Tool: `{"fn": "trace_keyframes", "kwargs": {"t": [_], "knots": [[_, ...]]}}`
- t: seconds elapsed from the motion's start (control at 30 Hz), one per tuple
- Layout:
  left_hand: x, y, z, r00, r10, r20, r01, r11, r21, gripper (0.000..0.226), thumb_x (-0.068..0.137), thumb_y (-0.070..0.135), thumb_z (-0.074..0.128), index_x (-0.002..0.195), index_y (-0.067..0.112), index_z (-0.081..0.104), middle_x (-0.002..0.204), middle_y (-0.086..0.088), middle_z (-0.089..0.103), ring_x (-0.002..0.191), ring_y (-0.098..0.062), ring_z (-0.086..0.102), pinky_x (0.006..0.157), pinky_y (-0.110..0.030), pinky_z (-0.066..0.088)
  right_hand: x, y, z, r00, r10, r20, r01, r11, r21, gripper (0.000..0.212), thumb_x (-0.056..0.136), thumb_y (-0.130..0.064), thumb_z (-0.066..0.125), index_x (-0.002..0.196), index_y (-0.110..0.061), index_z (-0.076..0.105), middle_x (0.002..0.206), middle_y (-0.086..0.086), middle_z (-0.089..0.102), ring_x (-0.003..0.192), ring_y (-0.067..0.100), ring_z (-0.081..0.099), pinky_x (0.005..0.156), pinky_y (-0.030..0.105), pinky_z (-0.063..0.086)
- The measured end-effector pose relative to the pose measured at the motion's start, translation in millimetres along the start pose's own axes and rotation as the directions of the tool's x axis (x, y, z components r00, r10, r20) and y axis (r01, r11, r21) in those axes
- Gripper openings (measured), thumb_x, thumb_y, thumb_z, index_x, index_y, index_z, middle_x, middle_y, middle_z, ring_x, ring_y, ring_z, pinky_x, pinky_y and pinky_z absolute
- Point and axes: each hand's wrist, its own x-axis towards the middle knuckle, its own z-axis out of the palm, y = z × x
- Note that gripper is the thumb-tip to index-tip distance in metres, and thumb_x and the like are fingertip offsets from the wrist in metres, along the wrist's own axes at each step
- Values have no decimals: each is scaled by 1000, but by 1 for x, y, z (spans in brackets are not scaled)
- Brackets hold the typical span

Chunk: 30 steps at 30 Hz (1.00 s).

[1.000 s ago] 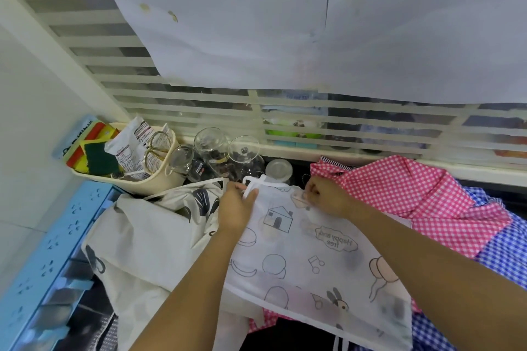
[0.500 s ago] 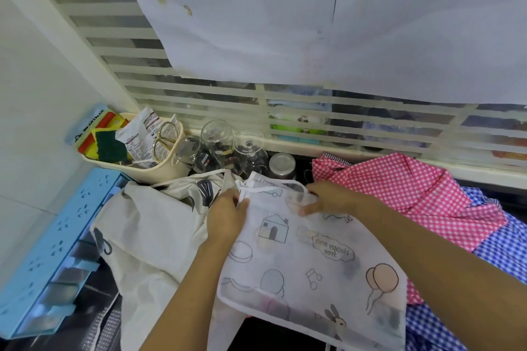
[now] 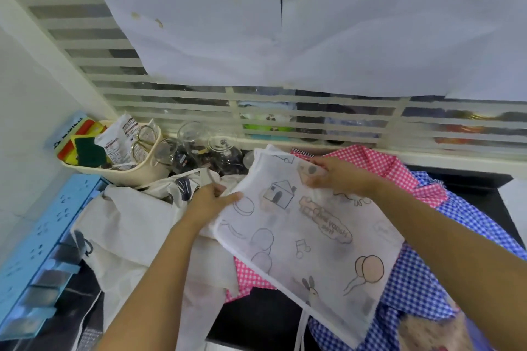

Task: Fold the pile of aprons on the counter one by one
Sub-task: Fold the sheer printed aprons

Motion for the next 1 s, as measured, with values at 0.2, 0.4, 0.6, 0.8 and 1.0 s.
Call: {"fn": "trace_keyframes", "kwargs": {"t": [0.2,0.4,0.6,0.8,1.0], "knots": [[-29,48,16,940,96,-326,-191,943,-271,43,81,39,72,109,8,64,102,-2,64,90,-13,57,73,-20,40,-57,36,-39,953,201,-225,-122,938,324,24,89,-26,64,113,-24,62,100,0,69,87,18,67,70,28,55],[-66,85,99,808,6,589,320,835,-448,63,86,68,41,115,17,65,112,-10,71,104,-28,67,93,-41,52,-119,94,-37,844,452,-287,-125,688,715,28,92,-16,62,115,-1,61,95,15,69,81,27,67,65,32,58],[-62,85,159,844,-86,529,398,762,-511,79,65,74,61,117,15,65,116,-14,68,102,-31,66,93,-44,52,-148,141,28,777,562,-282,-213,658,722,67,80,-41,72,130,-4,46,117,10,61,100,27,62,87,39,51],[-61,94,178,859,19,512,275,826,-492,59,64,39,83,113,10,67,108,-11,71,96,-26,69,82,-36,57,-145,132,71,719,307,-623,-83,929,362,85,79,-69,51,147,-24,27,124,-5,41,109,10,39,89,24,30],[-55,103,186,901,-25,434,272,811,-518,44,78,43,73,109,11,68,105,-10,71,94,-27,68,87,-40,55,-143,141,62,565,393,-726,-7,882,472,21,92,-22,61,75,-11,55,75,0,47,62,8,39,58,18,33]]}}
